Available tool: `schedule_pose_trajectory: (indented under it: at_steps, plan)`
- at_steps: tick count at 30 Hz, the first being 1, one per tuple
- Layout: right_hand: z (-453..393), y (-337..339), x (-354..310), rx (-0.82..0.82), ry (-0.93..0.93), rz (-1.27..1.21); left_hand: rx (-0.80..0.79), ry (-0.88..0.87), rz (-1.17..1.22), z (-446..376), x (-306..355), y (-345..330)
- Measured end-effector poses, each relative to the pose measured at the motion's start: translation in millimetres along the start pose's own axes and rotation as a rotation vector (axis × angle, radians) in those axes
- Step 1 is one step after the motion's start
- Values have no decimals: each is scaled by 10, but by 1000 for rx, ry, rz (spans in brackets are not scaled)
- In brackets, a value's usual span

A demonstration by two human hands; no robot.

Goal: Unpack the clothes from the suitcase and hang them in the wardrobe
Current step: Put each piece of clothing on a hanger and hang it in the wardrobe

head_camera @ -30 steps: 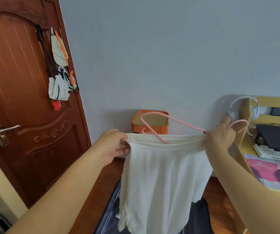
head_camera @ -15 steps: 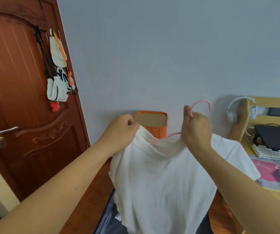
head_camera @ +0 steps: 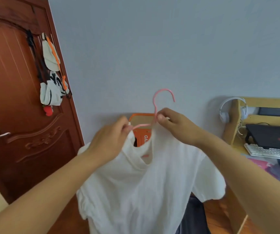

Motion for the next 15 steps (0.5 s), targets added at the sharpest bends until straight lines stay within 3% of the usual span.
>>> schedule_pose_trajectory:
  at_steps: [1,3,5,8,11,15]
  plan:
    - [89,27,147,-87,24,64,25,43,28,-9,-116,97]
    - [250,28,458,-103,74,241,8,118,105,13,-299,259]
    - [348,30,670,-35,30,287,-96,166,130,74,-382,394]
    - [413,75,759,113,-13,194,-202,90,-44,133,-506,567]
    - [401,62,779,186,-76,144,-135,38,-25,142,-577,709]
    - [356,-83,737,80,-102,177,15,-8,8,177,-610,778]
Point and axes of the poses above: each hand's wrist, its own z-axis away from the middle knuckle, its own y-axis out of the back of the hand, x = y × z, the point moved 1 cm from there along -z, towards the middle knuckle, and after that the axes turned 4 degrees about z, right-handed, at the moved point
